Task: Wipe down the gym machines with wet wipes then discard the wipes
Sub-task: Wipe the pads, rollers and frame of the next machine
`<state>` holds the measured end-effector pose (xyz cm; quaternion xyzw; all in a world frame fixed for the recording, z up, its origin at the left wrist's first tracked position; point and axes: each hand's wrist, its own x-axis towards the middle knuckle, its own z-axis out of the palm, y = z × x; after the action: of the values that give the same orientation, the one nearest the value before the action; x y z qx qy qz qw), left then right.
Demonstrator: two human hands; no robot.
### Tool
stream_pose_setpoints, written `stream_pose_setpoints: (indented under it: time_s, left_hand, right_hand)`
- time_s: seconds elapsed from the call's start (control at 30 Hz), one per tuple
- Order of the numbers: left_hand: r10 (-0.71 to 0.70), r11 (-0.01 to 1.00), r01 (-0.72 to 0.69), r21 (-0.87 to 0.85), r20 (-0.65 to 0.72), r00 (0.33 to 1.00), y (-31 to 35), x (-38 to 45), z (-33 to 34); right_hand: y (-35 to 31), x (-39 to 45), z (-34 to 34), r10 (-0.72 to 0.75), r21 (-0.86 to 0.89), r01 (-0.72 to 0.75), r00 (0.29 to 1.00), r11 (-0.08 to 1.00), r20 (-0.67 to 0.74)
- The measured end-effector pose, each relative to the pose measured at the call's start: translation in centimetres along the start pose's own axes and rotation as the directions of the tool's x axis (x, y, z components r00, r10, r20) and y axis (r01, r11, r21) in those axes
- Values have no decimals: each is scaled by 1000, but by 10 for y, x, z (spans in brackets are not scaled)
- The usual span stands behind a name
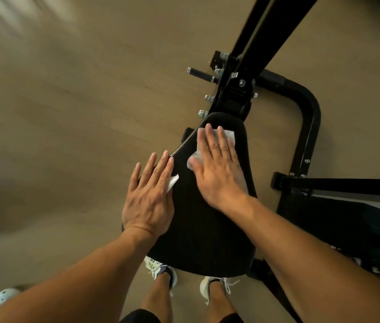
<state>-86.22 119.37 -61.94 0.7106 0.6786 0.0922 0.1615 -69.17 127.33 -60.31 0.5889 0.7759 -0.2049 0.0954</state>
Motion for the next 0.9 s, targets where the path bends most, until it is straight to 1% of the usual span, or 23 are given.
stream_pose_setpoints:
  time_s: [0.1,0.17,0.2,0.27,0.4,0.47,0.5,0.57,0.63,0.67,0.73,0.77,0.8,0.83,0.9]
  left_hand:
    - [-7,1000,8,19,-7,1000,0,1,-1]
    - [-7,1000,7,22,-11,1000,0,2,-1]
    - [-6,1000,6,21,-15,1000,1,2,-2]
    - [-7,1000,8,13,-36,999,1,1,-2]
    - [-15,1000,16,3,-105,994,0,2,1]
    - [-18,1000,18,0,-133,991,0,2,2]
    - [-22,1000,22,-1,-141,990,0,2,2]
    - [-38,999,38,-6,-152,988,0,2,1]
    - [-47,999,46,-10,-167,985,1,1,0]
    - [-50,999,48,-11,-170,984,1,1,0]
    - [-54,999,52,-16,-183,982,0,1,1]
    - [-52,999,49,-23,-200,978,0,1,2]
    - [-55,998,49,-31,-222,973,1,2,3]
    - [-62,998,54,-39,-244,968,1,2,3]
    - [-82,996,68,-59,-282,956,2,2,3]
  right_hand:
    - [-2,-77,20,-182,-10,183,982,983,56]
    - [6,-111,32,-241,-74,244,969,967,49]
    - [12,-114,33,-253,-101,257,966,961,47]
    - [25,-92,27,-231,-140,234,972,962,39]
    - [33,13,-9,-62,-27,61,998,998,-25]
    - [21,37,-16,-55,-40,53,997,998,-49]
    - [14,32,-12,-91,-39,89,995,995,-50]
    - [1,-11,3,-267,-61,264,963,963,-41]
    - [1,-79,23,-451,-64,451,892,890,14]
    - [6,-110,33,-516,-75,517,856,852,42]
    - [26,-134,39,-593,-116,596,803,795,64]
    - [36,-126,38,-595,-147,595,802,790,51]
    - [42,-111,35,-561,-182,557,827,811,32]
    - [44,-92,28,-491,-191,484,871,854,14]
    - [36,-44,11,-297,-113,292,954,950,-29]
